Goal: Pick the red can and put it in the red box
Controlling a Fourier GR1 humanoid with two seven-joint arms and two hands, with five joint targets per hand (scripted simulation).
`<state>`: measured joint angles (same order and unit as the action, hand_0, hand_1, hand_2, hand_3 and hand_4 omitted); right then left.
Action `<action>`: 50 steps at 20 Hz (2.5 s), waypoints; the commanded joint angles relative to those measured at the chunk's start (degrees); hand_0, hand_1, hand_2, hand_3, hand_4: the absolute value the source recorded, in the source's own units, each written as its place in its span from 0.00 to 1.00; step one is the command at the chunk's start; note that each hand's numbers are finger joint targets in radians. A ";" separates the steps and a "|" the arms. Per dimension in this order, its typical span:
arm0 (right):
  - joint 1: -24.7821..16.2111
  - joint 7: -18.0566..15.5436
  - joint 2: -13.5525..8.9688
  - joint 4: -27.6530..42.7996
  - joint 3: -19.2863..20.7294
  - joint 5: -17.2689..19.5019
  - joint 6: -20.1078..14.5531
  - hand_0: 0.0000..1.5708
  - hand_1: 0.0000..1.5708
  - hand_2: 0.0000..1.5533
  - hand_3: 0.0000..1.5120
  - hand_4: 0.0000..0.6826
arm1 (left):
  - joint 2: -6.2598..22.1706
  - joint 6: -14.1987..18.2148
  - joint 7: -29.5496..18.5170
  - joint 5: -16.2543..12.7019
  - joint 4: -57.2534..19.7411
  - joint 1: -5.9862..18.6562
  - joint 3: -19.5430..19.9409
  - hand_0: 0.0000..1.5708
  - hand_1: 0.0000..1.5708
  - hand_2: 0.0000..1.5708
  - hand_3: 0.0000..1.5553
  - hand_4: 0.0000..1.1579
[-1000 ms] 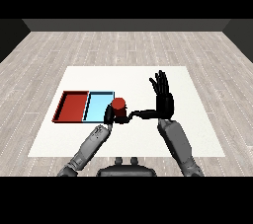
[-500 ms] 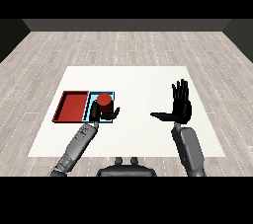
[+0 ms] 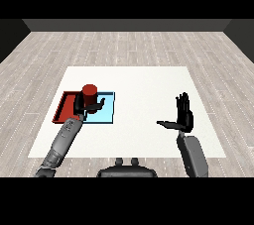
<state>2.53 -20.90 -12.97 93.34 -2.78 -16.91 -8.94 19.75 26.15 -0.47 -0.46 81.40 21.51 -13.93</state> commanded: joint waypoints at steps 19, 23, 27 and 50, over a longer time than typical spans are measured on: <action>-0.49 -9.65 1.12 -8.61 1.69 3.21 3.14 0.00 0.00 0.00 0.00 0.00 | 7.38 -0.93 -6.99 5.66 -63.71 17.77 15.63 0.90 0.90 0.90 0.89 0.87; 1.75 -9.01 1.50 -8.37 1.88 3.96 1.87 0.00 0.00 0.00 0.00 0.00 | 8.41 -2.36 -6.01 8.12 -71.12 19.12 14.37 0.34 0.34 0.39 0.00 0.57; -2.26 -13.23 2.63 -7.13 0.43 4.88 3.10 0.00 0.00 0.00 0.00 0.00 | 5.29 -1.55 -4.20 6.32 -74.94 21.03 16.68 0.48 0.48 0.48 0.00 0.58; -0.75 -10.35 1.37 -3.63 1.37 1.76 7.29 0.00 0.00 0.00 0.00 0.00 | 3.63 -5.76 -28.67 -6.34 -61.16 21.13 29.73 0.00 0.00 0.00 0.00 0.00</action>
<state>1.75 -32.05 -11.45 89.10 -0.92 -14.71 -2.48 25.94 21.33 -17.71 -0.59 12.78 42.76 9.99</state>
